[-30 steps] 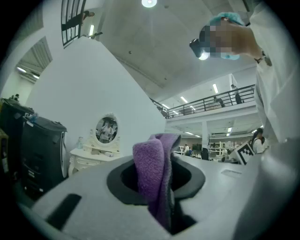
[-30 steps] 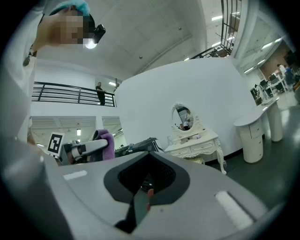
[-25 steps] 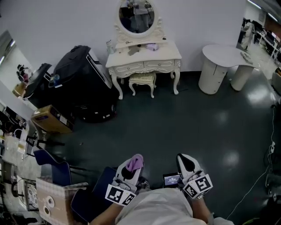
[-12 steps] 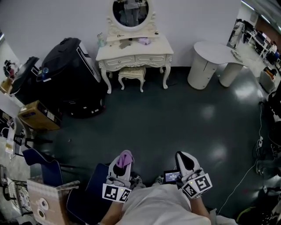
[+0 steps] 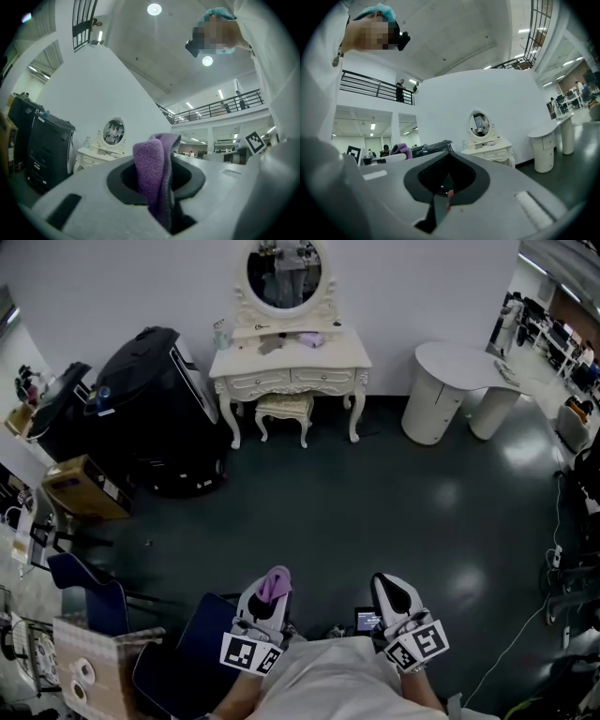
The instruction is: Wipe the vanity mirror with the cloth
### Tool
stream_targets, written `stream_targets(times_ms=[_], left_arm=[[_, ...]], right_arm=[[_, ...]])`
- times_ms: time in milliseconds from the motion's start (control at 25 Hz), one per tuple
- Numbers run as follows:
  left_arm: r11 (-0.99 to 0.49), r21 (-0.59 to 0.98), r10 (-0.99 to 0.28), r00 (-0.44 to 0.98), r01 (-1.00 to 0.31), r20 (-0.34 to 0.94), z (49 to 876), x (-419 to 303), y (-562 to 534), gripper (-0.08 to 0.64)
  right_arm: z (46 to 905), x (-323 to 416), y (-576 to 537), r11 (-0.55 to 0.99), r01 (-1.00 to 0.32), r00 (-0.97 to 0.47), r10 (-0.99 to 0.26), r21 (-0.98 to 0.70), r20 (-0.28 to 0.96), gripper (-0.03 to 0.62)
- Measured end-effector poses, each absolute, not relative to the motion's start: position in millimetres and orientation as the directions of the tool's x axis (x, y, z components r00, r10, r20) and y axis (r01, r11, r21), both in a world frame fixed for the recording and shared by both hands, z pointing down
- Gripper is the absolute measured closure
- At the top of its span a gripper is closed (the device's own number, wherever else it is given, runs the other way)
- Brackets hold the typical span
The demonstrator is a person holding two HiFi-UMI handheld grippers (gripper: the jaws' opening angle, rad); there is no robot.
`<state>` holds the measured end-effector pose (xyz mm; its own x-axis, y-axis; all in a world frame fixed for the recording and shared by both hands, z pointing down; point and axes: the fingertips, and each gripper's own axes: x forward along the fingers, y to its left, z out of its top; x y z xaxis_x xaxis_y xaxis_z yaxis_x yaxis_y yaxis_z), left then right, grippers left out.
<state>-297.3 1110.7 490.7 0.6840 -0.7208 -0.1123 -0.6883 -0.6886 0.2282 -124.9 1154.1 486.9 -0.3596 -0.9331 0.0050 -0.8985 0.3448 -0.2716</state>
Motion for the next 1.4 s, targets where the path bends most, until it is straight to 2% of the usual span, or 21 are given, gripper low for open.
stream_targets(times_ms=[280, 520, 760, 1040, 1400], left_arm=[[-0.631, 0.223, -0.770, 0.635, -0.743, -0.063, 504.7, -276.8, 1115.1, 0.465], [-0.683, 0.231, -0.719, 0.693, -0.693, -0.048, 512.9, -264.2, 1092.5, 0.465], [-0.701, 0.205, -0.710, 0.697, -0.684, -0.102, 497.8, -256.9, 1015.4, 0.465], [-0.712, 0.207, -0.700, 0.702, -0.671, -0.131, 481.9, -257.6, 895.1, 0.465], [-0.748, 0.241, -0.656, 0.744, -0.619, -0.123, 486.7, -272.4, 778.2, 0.466]], right_arm=[[505.5, -94.8, 1157.1, 0.337, -0.895, -0.364, -0.931, -0.293, 0.041, 0.586], [506.2, -83.9, 1126.2, 0.326, -0.905, -0.346, -0.938, -0.275, 0.025, 0.586], [505.7, -78.8, 1055.5, 0.300, -0.912, -0.321, -0.947, -0.279, 0.030, 0.586], [486.2, -108.9, 936.6, 0.365, -0.896, -0.385, -0.922, -0.253, 0.030, 0.586], [480.9, -120.9, 806.9, 0.312, -0.915, -0.322, -0.947, -0.257, -0.001, 0.586]])
